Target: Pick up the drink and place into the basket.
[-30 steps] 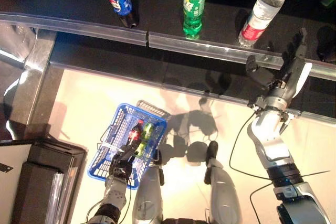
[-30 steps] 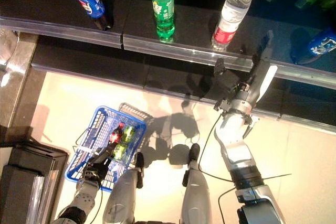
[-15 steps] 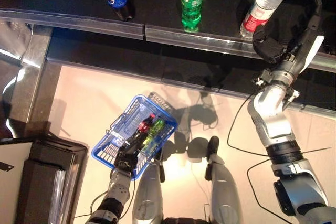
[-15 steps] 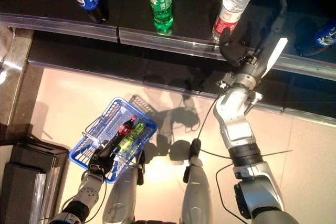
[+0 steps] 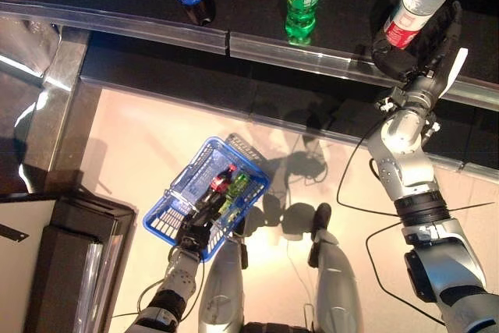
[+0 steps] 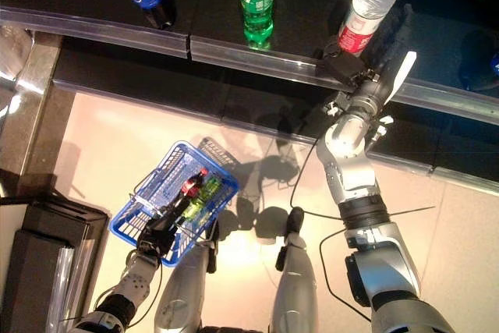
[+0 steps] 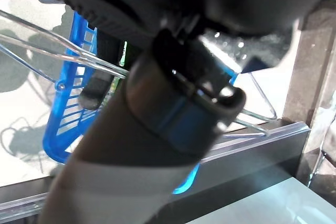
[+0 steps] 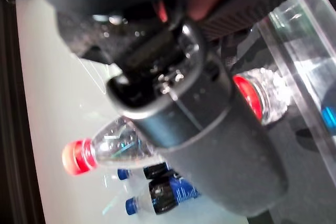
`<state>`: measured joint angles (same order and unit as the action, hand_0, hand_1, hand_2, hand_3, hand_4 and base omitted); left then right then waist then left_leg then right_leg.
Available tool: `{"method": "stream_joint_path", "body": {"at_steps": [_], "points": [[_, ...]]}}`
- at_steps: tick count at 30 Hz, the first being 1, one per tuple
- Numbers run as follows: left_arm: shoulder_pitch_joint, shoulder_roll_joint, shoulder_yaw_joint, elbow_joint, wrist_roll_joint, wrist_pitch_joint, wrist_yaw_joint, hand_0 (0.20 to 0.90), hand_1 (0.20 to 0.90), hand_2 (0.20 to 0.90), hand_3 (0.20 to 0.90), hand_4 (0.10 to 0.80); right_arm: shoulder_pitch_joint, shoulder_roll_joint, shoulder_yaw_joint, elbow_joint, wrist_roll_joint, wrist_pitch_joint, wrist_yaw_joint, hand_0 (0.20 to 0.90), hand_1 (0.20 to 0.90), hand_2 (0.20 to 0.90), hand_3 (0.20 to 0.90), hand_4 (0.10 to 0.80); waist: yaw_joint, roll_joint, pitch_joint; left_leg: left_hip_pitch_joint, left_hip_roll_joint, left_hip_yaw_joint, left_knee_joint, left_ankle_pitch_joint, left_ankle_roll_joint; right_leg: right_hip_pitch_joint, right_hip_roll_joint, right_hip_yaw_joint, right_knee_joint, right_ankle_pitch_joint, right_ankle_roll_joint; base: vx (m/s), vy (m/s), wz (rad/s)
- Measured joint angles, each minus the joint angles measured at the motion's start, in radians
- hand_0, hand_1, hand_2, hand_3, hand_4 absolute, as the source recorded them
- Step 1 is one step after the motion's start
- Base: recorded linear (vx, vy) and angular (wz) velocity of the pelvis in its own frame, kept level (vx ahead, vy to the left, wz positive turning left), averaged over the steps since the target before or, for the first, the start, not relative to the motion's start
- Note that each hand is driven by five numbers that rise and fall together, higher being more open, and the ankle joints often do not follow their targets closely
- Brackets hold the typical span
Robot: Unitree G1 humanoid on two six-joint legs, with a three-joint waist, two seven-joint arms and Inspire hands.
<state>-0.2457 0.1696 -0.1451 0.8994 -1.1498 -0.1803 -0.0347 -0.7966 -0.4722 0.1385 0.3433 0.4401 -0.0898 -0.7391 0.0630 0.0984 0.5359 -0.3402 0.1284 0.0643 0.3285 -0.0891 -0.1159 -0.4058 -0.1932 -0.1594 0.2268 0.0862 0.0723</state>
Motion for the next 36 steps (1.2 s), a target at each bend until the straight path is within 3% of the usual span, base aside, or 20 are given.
{"method": "stream_joint_path", "body": {"at_steps": [18, 29, 30, 31, 36], "points": [[0.000, 0.005, -0.012, -0.010, 0.000, 0.005, -0.005, 0.300, 0.300, 0.300, 0.200, 0.100, -0.197, -0.093, 0.014, 0.269, 0.051, 0.022, -0.001, 0.900, 0.900, 0.900, 0.900, 0.800, 0.018, 0.013, 0.005, -0.027, -0.021, -0.007, -0.013, 0.006, 0.007, -0.042, -0.023, -0.003, 0.034, -0.012, 0.010, 0.004, 0.004, 0.02], [-0.001, 0.024, -0.041, -0.040, -0.003, 0.005, -0.023, 0.300, 0.300, 0.300, 0.200, 0.100, -0.269, -0.123, 0.044, 0.291, 0.111, -0.006, 0.025, 0.900, 0.900, 0.900, 0.900, 0.800, 0.018, 0.016, 0.004, -0.067, -0.033, -0.014, -0.020, 0.021, 0.009, -0.088, -0.036, -0.004, 0.052, -0.011, 0.013, -0.003, 0.004, 0.03], [-0.001, 0.024, -0.041, -0.041, -0.003, 0.005, -0.024, 0.300, 0.300, 0.300, 0.200, 0.100, -0.272, -0.124, 0.044, 0.291, 0.111, -0.006, 0.032, 0.340, 0.340, 0.340, 0.247, 0.147, 0.018, 0.016, 0.004, -0.067, -0.034, -0.014, -0.023, 0.022, 0.009, -0.089, -0.036, -0.004, 0.052, -0.011, 0.013, 0.000, 0.000, 0.00], [-0.001, 0.024, -0.042, -0.041, -0.003, 0.005, -0.024, 0.300, 0.300, 0.300, 0.200, 0.100, -0.274, -0.124, 0.043, 0.291, 0.111, -0.006, 0.034, 0.300, 0.300, 0.300, 0.200, 0.100, 0.018, 0.016, 0.004, -0.066, -0.034, -0.015, -0.028, 0.025, 0.009, -0.090, -0.036, -0.005, 0.051, -0.011, 0.013, 0.000, 0.000, 0.00], [-0.001, 0.024, -0.043, -0.046, -0.003, 0.005, -0.024, 0.300, 0.300, 0.300, 0.200, 0.100, -0.280, -0.127, 0.054, 0.290, 0.111, -0.003, 0.053, 0.300, 0.300, 0.300, 0.200, 0.100, 0.019, 0.016, 0.004, -0.068, -0.034, -0.019, -0.033, 0.028, 0.008, -0.091, -0.036, -0.011, 0.051, -0.012, 0.012, 0.000, 0.000, 0.00]]}}
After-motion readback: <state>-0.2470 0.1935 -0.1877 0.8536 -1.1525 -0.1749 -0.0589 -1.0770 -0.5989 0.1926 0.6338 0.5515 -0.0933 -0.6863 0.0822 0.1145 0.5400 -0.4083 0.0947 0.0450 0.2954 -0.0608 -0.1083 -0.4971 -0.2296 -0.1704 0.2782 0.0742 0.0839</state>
